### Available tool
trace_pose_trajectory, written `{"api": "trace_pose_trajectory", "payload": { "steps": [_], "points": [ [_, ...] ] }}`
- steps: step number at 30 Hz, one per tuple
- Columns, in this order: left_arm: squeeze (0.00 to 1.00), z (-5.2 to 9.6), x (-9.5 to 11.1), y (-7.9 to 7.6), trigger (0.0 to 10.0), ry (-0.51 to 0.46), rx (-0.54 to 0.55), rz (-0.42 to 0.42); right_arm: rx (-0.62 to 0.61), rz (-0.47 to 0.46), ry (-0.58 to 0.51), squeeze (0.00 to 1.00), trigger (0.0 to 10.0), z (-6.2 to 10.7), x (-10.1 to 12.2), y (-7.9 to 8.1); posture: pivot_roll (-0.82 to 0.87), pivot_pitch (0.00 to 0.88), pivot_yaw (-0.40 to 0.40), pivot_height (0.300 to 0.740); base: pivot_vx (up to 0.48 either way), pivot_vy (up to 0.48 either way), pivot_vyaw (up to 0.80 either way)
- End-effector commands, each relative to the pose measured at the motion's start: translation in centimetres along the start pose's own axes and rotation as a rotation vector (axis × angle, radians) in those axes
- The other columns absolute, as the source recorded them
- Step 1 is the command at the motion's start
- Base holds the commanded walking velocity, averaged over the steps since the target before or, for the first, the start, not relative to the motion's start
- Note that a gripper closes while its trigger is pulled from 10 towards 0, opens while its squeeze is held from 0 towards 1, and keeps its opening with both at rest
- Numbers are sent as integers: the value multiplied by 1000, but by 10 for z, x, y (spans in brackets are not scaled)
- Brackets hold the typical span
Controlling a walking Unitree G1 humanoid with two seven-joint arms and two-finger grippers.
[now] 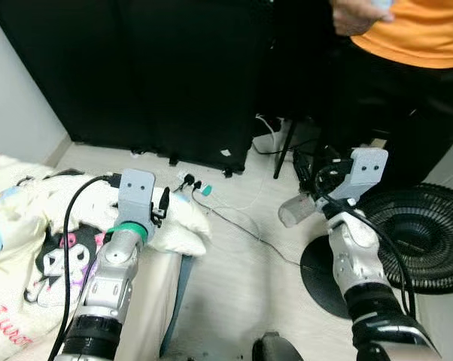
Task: Clean up the room
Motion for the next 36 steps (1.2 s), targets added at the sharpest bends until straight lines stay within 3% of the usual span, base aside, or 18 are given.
{"api": "trace_pose_trajectory", "payload": {
  "steps": [1,20,36],
  "points": [
    [0,2,-7,-1,10000,26,-2,0,-13,-5,15,0,10000,5,-4,-4,104,118,39,738,0,0,0],
    [0,2,-8,0,10000,25,7,-5,1,-8,29,0,10000,12,-10,0,100,114,34,740,0,0,0],
    [0,2,-8,1,10000,22,18,-4,-2,-7,27,0,10000,10,-9,-1,101,120,35,740,-403,0,0]
  ]
}}
Point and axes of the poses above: a point about 5 cm out from each wrist's last joint towards the gripper, its own z axis pointing back from the gripper into the wrist, its own x axis along the axis of the wrist's last joint, y = z × x, the point moved 1 cm from there along -z, pointing out of the wrist towards the gripper, and after that the axes turned 5 degrees about z, right-handed, at the moved point
